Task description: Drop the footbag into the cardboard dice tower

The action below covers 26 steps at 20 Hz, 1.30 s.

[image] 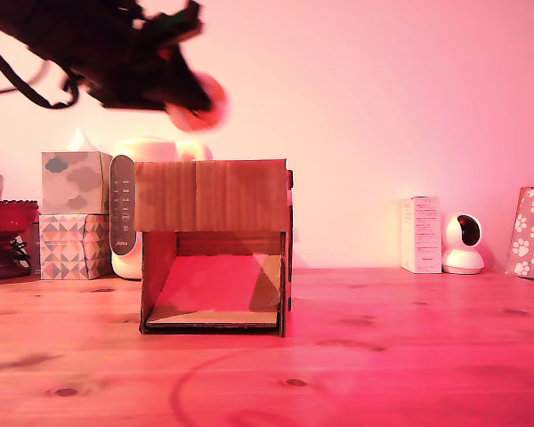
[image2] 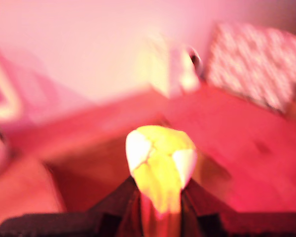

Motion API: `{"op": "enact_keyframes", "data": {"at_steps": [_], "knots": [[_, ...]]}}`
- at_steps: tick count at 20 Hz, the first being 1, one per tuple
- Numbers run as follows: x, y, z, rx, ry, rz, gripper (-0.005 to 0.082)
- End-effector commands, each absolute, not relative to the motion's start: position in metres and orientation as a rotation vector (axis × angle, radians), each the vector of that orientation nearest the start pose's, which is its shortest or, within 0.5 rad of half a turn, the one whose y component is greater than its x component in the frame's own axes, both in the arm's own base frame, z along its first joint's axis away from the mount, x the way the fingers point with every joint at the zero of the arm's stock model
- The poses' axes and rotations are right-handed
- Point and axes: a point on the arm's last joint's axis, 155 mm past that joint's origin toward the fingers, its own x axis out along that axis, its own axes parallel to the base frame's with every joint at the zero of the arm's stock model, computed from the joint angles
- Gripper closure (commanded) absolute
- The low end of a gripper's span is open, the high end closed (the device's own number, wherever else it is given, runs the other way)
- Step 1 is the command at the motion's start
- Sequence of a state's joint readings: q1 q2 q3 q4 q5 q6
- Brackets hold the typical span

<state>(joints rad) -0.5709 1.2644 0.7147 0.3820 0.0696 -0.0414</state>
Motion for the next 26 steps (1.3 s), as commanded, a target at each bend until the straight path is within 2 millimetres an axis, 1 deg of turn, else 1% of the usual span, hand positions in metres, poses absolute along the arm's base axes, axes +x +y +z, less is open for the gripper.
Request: {"op": "enact_keyframes", "data": {"at_steps": [1,3,5,7,9,13,14,17,20,25,26], "knots": [[0.354,-0.242,0.248,0.005,0.126,-0.641,0.0706],[0.356,-0.242,0.253,0.008,0.104,-0.642,0.0706],[0.355,-0.247,0.254,0.007,0.106,-0.67,0.0706],[0.36,-0.252,0.255,0.008,0.112,-0.675,0.0706],[0.369,-0.257,0.252,0.014,0.143,-0.677,0.0706],[0.391,-0.266,0.239,0.04,0.264,-0.669,0.0705],[0.397,-0.269,0.239,0.043,0.282,-0.666,0.0705],[0.413,-0.266,0.238,0.048,0.323,-0.644,0.0705],[0.419,-0.263,0.24,0.047,0.323,-0.632,0.0704],[0.419,-0.262,0.238,0.067,0.324,-0.634,0.0652],[0.419,-0.262,0.237,0.097,0.317,-0.642,0.0537]]}}
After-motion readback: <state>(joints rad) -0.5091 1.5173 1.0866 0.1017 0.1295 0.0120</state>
